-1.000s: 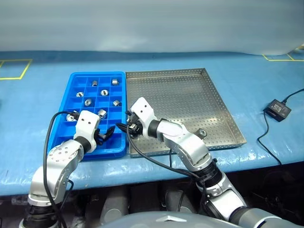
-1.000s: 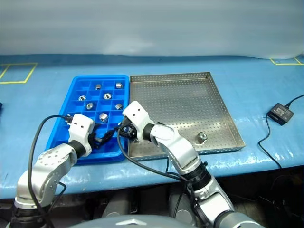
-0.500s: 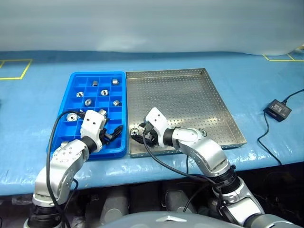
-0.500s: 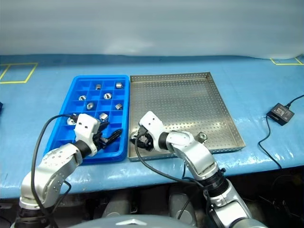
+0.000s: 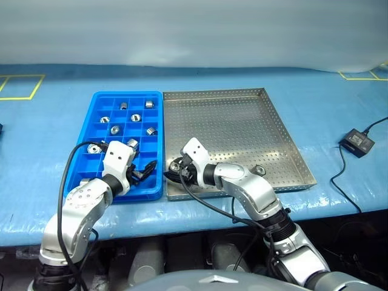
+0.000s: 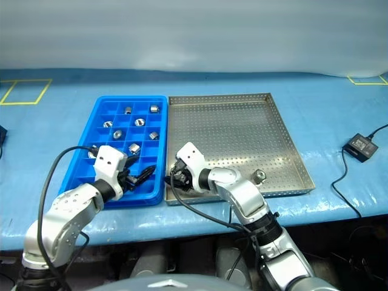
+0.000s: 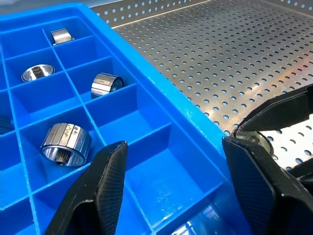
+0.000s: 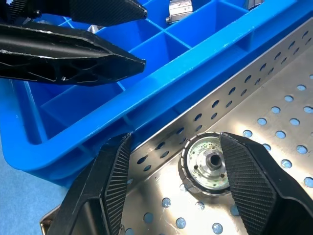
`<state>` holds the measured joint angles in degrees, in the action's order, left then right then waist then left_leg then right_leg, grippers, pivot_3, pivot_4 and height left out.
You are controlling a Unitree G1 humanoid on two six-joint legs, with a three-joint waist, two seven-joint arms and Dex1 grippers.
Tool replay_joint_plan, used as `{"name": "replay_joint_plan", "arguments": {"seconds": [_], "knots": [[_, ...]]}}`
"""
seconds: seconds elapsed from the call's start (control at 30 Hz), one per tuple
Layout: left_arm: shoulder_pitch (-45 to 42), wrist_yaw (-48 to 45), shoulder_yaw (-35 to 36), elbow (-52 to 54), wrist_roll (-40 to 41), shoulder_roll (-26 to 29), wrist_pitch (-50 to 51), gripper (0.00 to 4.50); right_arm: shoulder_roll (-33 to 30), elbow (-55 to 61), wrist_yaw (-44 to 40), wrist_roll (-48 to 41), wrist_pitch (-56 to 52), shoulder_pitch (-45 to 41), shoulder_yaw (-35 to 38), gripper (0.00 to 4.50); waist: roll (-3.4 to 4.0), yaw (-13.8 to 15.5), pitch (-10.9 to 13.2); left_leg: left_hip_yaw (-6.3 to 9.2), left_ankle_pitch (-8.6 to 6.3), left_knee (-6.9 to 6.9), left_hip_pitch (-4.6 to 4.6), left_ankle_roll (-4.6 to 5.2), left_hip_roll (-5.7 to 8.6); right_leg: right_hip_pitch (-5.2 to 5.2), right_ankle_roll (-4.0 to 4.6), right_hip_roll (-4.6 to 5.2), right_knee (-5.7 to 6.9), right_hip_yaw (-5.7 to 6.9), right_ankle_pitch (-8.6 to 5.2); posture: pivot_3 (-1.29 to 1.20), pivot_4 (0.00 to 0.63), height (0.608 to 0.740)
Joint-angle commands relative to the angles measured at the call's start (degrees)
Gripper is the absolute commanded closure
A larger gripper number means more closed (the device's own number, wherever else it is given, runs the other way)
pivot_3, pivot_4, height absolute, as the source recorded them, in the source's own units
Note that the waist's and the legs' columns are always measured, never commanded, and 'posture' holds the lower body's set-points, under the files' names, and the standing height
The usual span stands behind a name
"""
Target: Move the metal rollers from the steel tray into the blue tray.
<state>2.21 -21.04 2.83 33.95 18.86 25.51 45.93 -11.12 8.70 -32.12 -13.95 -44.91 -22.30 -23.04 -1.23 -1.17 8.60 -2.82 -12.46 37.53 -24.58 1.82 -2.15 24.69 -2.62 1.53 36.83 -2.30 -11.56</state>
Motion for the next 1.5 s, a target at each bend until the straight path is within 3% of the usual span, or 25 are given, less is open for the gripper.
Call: {"name": "replay_joint_plan", "arguments": {"seconds": [0.03, 0.17, 0.27, 0.33, 1.47, 1.5], "knots": [[-0.31, 0.27, -0.19, 2.16, -0.2, 0.53, -0.1, 1.14, -0.67, -1.74, 0.54, 1.66, 1.56, -0.29, 0.31, 1.48, 0.0, 0.01, 0.0, 0.0, 0.0, 0.0, 0.01, 0.0, 0.0, -0.01, 0.0, 0.0, 0.0, 0.0, 0.0, 0.03, 0.15, 0.74], [-0.61, 0.16, -0.33, 2.03, -0.34, 0.76, 0.01, 1.14, -1.13, -3.62, 1.17, 3.36, 2.63, -0.58, -0.47, 1.48, 0.0, 0.01, 0.0, 0.0, 0.0, 0.0, 0.04, 0.0, 0.0, -0.03, 0.0, 0.0, 0.01, 0.0, 0.0, 0.03, 0.15, 0.74], [-0.75, 0.1, -0.3, 1.91, -0.27, 0.99, 0.01, 1.14, -1.23, -4.77, 2.14, 4.97, 3.76, -0.79, -0.78, 2.06, 0.0, 0.1, -0.01, 0.01, 0.0, 0.01, 0.05, 0.0, 0.0, -0.05, 0.0, 0.01, 0.01, 0.0, 0.0, 0.03, 0.15, 0.74], [-0.8, 0.07, -0.31, 1.9, -0.23, 1.08, 0.03, 1.14, -1.32, -5.04, 2.13, 5.33, 4.18, -0.85, -0.96, 2.67, -0.01, 0.22, -0.03, 0.0, 0.0, 0.01, 0.08, 0.0, 0.01, -0.06, 0.0, 0.02, 0.0, 0.0, 0.0, 0.03, 0.15, 0.74], [-0.45, 0.68, -0.8, 1.11, -1.01, 1.52, -0.48, 1.14, 0.09, -6.78, 1.56, 4.01, 0.36, -0.66, 1.71, 2.67, -0.02, 0.46, -0.07, -0.01, 0.0, 0.01, 0.07, 0.0, 0.01, -0.05, 0.02, 0.06, -0.01, 0.01, 0.01, 0.03, 0.15, 0.74], [-0.5, 0.69, -0.84, 1.09, -1.02, 1.52, -0.49, 1.14, 0.14, -7.13, 1.75, 4.22, 0.19, -0.74, 1.68, 2.84, -0.02, 0.45, -0.07, -0.02, 0.0, 0.01, 0.06, 0.0, 0.0, -0.04, 0.03, 0.06, -0.01, 0.0, 0.02, 0.04, 0.15, 0.74]]}}
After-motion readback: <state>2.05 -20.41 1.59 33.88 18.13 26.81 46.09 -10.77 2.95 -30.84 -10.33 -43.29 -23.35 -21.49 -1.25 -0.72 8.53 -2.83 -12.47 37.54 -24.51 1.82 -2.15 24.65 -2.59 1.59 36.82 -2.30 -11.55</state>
